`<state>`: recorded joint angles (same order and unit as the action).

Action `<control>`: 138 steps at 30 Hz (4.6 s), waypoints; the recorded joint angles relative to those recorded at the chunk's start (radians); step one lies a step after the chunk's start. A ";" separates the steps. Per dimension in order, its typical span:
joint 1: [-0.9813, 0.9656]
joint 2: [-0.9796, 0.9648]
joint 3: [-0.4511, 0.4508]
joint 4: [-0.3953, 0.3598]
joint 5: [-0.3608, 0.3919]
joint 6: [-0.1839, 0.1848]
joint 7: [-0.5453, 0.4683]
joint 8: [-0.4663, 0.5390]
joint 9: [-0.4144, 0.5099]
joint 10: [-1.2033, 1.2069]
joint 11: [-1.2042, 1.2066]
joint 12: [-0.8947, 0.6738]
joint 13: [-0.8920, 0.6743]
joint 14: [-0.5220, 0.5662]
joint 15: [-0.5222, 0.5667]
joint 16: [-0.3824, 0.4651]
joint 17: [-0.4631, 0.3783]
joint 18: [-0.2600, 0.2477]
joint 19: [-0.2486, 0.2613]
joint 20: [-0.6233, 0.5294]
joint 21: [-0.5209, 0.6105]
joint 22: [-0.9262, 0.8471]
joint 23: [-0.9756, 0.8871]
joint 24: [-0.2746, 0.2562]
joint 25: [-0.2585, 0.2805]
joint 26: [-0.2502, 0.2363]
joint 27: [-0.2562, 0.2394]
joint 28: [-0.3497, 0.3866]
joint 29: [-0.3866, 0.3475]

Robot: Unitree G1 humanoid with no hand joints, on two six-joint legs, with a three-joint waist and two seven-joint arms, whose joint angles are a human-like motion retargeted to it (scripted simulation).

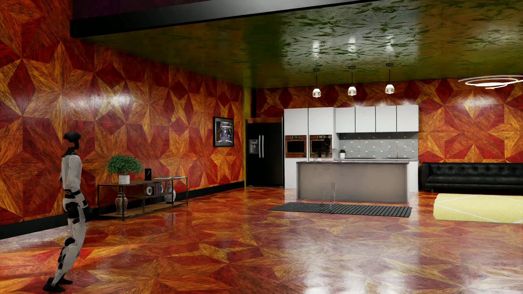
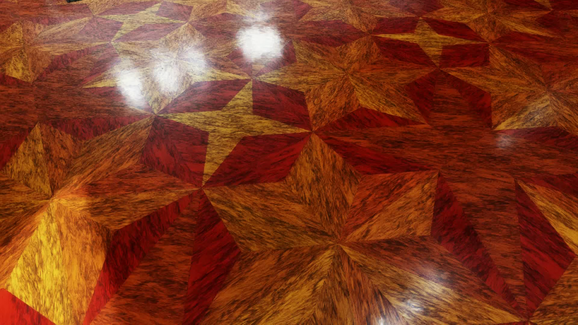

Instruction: Go to the counter

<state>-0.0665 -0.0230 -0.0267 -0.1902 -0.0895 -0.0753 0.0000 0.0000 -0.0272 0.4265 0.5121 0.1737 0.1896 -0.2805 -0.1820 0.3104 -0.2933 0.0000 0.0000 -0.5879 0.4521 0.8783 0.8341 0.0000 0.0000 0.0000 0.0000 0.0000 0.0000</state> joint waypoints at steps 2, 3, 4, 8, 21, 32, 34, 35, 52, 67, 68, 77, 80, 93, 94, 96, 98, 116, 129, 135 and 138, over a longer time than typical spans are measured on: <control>-0.012 -0.016 0.003 -0.005 0.006 0.002 0.000 0.000 0.006 0.007 0.005 -0.001 0.007 0.032 -0.032 -0.007 -0.007 0.000 0.000 -0.007 0.010 -0.011 -0.004 0.000 0.000 0.000 0.000 0.000 0.000; -0.014 -0.037 0.000 -0.008 0.010 0.005 0.000 0.000 0.012 0.011 0.024 -0.002 0.015 0.044 -0.049 -0.008 -0.010 0.000 0.000 -0.020 0.007 -0.014 -0.003 0.000 0.000 0.000 0.000 0.000 0.000; -0.005 -0.064 -0.011 -0.014 0.014 0.006 0.000 0.000 0.020 0.012 0.063 0.001 0.030 0.041 -0.075 -0.007 -0.011 0.000 0.000 -0.032 -0.002 -0.016 0.002 0.000 0.000 0.000 0.000 0.000 0.000; 0.096 -0.268 -0.073 -0.014 0.002 0.001 0.000 0.000 0.083 0.004 0.401 -0.007 0.073 -0.030 -0.096 0.048 -0.016 0.000 0.000 -0.073 0.019 -0.083 0.024 0.000 0.000 0.000 0.000 0.000 0.000; 0.382 -0.554 -0.297 0.113 0.018 0.082 0.000 0.000 0.095 0.126 0.372 -0.063 0.135 0.068 -0.044 0.027 -0.047 0.000 0.000 -0.114 0.044 0.019 0.184 0.000 0.000 0.000 0.000 0.000 0.000; -0.402 0.236 0.170 0.083 0.066 0.007 0.000 0.000 0.133 0.060 -0.022 0.131 -0.011 0.236 -0.187 0.054 -0.083 0.000 0.000 -0.074 0.011 -0.012 -0.068 0.000 0.000 0.000 0.000 0.000 0.000; -0.446 0.306 0.213 0.087 0.055 0.000 0.000 0.000 0.121 0.025 -0.008 0.144 -0.041 0.082 -0.203 0.055 -0.090 0.000 0.000 -0.092 -0.012 0.002 -0.072 0.000 0.000 0.000 0.000 0.000 0.000; -0.481 0.344 0.239 0.086 0.048 -0.004 0.000 0.000 0.121 0.060 0.004 0.151 -0.043 0.278 -0.200 0.059 -0.088 0.000 0.000 -0.096 -0.033 0.003 -0.067 0.000 0.000 0.000 0.000 0.000 0.000; 0.386 -0.443 -0.263 0.107 0.010 0.064 0.000 0.000 0.075 0.209 0.183 -0.073 0.142 0.171 0.097 0.082 -0.055 0.000 0.000 0.106 0.043 -0.140 0.147 0.000 0.000 0.000 0.000 0.000 0.000; -0.301 0.114 0.070 -0.010 -0.027 -0.039 0.000 0.000 0.090 0.201 0.524 0.165 0.083 0.459 0.191 0.067 -0.084 0.000 0.000 -0.122 -0.110 0.065 -0.024 0.000 0.000 0.000 0.000 0.000 0.000; -0.229 0.010 0.039 -0.032 -0.042 -0.051 0.000 0.000 0.103 0.204 0.702 0.157 0.089 0.412 0.144 0.070 -0.080 0.000 0.000 -0.122 -0.091 0.062 0.008 0.000 0.000 0.000 0.000 0.000 0.000; 0.342 -0.452 -0.293 0.040 -0.048 0.073 0.000 0.000 0.088 0.086 0.090 -0.014 0.212 -0.058 0.089 0.105 -0.099 0.000 0.000 0.033 -0.056 -0.080 0.083 0.000 0.000 0.000 0.000 0.000 0.000; 0.223 -0.410 -0.298 0.089 -0.010 0.143 0.000 0.000 0.102 0.577 0.317 -0.001 0.200 0.381 0.077 0.063 -0.092 0.000 0.000 0.035 -0.052 -0.060 0.162 0.000 0.000 0.000 0.000 0.000 0.000; -0.653 0.355 0.279 0.180 -0.164 -0.039 0.000 0.000 0.082 0.257 0.166 0.239 0.106 0.549 0.127 0.076 -0.116 0.000 0.000 -0.120 -0.042 0.158 -0.042 0.000 0.000 0.000 0.000 0.000 0.000; -0.638 0.304 0.249 0.129 -0.168 -0.061 0.000 0.000 0.081 0.321 0.292 0.227 0.112 0.552 0.264 0.076 -0.105 0.000 0.000 -0.151 -0.046 0.182 -0.008 0.000 0.000 0.000 0.000 0.000 0.000; -0.514 0.125 0.173 0.030 -0.147 -0.069 0.000 0.000 0.099 0.353 0.625 0.197 0.111 0.475 0.267 0.070 -0.097 0.000 0.000 -0.118 -0.009 0.168 0.036 0.000 0.000 0.000 0.000 0.000 0.000; -0.298 -0.079 0.082 -0.045 -0.091 -0.050 0.000 0.000 0.126 0.272 0.821 0.140 0.122 0.375 0.033 0.067 -0.088 0.000 0.000 -0.087 0.019 0.102 0.051 0.000 0.000 0.000 0.000 0.000 0.000; -0.170 0.009 -0.007 0.096 0.068 0.021 0.000 0.000 0.110 0.776 0.124 0.082 0.099 0.456 -0.066 0.048 -0.067 0.000 0.000 -0.075 0.008 0.050 0.045 0.000 0.000 0.000 0.000 0.000 0.000; -0.181 -0.104 0.041 -0.038 -0.087 -0.052 0.000 0.000 0.116 0.197 0.916 0.129 0.059 0.386 0.052 0.035 -0.045 0.000 0.000 -0.052 -0.022 0.137 0.041 0.000 0.000 0.000 0.000 0.000 0.000; 0.276 -0.364 -0.242 0.047 -0.043 0.028 0.000 0.000 0.094 -0.008 0.057 -0.072 0.203 -0.012 0.064 0.091 -0.067 0.000 0.000 0.129 0.016 -0.189 0.083 0.000 0.000 0.000 0.000 0.000 0.000; 0.398 -0.451 -0.288 0.095 -0.089 0.016 0.000 0.000 0.082 0.029 -0.148 -0.144 0.223 -0.063 0.053 0.109 -0.054 0.000 0.000 0.179 0.031 -0.242 0.141 0.000 0.000 0.000 0.000 0.000 0.000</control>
<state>0.3313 -0.4745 -0.3142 -0.0954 -0.1781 -0.0593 0.0000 0.0000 0.0550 0.4559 0.3640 0.0297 0.4130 -0.3437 -0.1295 0.4193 -0.3471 0.0000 0.0000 -0.4085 0.4828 0.6367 0.9746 0.0000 0.0000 0.0000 0.0000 0.0000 0.0000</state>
